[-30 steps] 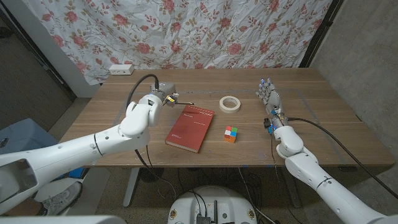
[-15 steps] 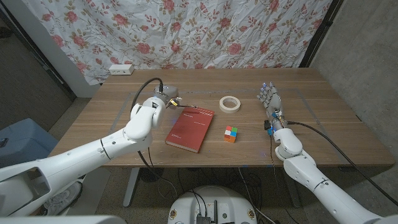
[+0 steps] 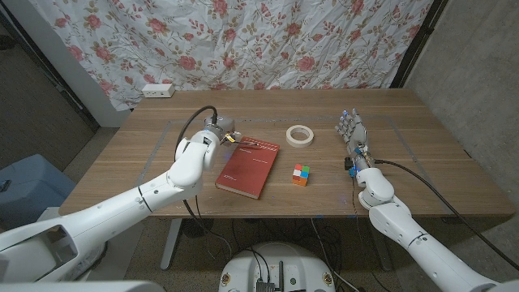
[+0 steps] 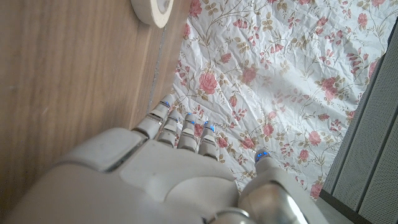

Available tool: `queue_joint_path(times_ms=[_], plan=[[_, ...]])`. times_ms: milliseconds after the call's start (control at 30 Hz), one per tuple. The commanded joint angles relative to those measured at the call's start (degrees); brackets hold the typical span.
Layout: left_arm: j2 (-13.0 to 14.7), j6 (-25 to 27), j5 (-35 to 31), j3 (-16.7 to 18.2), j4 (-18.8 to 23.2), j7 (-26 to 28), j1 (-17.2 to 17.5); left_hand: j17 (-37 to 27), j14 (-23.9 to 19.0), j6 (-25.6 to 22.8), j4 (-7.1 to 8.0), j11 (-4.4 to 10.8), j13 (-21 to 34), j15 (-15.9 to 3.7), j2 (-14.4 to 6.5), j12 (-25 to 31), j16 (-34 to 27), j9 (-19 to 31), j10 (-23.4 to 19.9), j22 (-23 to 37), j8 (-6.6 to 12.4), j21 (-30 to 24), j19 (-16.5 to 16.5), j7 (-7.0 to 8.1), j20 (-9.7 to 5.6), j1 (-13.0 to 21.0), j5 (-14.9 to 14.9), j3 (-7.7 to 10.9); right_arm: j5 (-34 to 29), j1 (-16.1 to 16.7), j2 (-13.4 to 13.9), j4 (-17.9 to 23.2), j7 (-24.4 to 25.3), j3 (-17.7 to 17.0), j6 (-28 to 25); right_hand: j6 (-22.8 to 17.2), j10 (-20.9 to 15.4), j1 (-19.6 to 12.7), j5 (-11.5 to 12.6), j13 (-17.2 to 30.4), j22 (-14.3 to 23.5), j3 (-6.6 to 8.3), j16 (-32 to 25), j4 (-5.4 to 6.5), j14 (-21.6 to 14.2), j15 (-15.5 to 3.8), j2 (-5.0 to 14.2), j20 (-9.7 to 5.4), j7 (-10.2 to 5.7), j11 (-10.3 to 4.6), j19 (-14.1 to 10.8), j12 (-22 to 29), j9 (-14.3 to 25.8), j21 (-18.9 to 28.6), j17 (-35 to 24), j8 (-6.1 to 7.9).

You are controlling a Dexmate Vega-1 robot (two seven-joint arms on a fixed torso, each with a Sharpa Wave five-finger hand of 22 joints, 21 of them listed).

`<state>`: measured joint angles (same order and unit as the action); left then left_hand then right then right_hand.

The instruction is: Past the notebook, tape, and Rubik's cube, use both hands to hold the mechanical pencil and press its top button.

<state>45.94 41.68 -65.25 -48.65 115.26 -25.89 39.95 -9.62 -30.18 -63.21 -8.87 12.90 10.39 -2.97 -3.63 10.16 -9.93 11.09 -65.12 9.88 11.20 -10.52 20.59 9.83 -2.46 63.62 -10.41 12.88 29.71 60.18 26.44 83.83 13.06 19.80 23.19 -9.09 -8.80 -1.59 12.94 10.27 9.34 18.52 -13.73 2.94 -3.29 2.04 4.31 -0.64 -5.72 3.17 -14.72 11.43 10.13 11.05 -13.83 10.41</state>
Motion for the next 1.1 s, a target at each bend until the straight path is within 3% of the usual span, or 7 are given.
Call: queue_joint_path(times_ms=[33,667,1100], plan=[[-2.97,-2.76,-3.76,1.76,-2.66,-2.07,1.21,0.03,0.22,0.25,0.05,-0.08,0.15,-9.35,-0.06,0.07,0.02,0.16,0.25,0.00,-0.11,-0.08,-0.31,-0.08,-1.62,-0.64,-0.24,-0.05,0.60,-0.13,-0.51,-0.93,-0.23,0.30,0.37,-0.15,-0.66,-0.16,0.23,0.09,0.18,0.37,0.24,0.14,-0.20,-0.06,1.52,-0.36,0.36,-0.07,-0.07,-0.09,0.00,-0.20,0.03,0.39],[-4.45,-4.59,-6.41,3.02,-3.34,-3.42,2.65,0.03,0.64,1.22,0.06,-0.13,0.12,-9.32,0.19,0.12,-0.04,0.12,1.29,-0.05,-0.17,-0.18,-0.68,-0.07,-1.66,-1.36,-0.24,-0.33,0.56,0.81,-0.44,-0.41,-0.01,0.41,0.75,-0.85,-0.94,-0.28,0.21,0.12,0.18,0.63,0.33,0.27,-0.60,-0.14,1.77,-0.39,0.54,-0.19,-0.24,-0.13,0.02,-0.21,0.17,0.58],[-5.77,-2.97,-9.70,3.62,-2.98,-5.55,3.71,0.07,1.50,3.22,0.01,-0.18,0.04,-9.31,0.93,-0.12,0.04,0.10,3.81,-0.10,-0.43,-0.15,-1.56,-0.23,-1.68,-2.33,-0.30,-0.78,0.84,0.93,-0.67,-0.94,-0.59,0.52,1.41,-1.17,-0.98,-0.46,0.19,0.13,0.19,0.87,0.47,0.26,-0.67,-0.03,1.93,-0.20,0.46,-0.10,-0.37,-0.20,0.02,-0.21,0.27,0.61]])
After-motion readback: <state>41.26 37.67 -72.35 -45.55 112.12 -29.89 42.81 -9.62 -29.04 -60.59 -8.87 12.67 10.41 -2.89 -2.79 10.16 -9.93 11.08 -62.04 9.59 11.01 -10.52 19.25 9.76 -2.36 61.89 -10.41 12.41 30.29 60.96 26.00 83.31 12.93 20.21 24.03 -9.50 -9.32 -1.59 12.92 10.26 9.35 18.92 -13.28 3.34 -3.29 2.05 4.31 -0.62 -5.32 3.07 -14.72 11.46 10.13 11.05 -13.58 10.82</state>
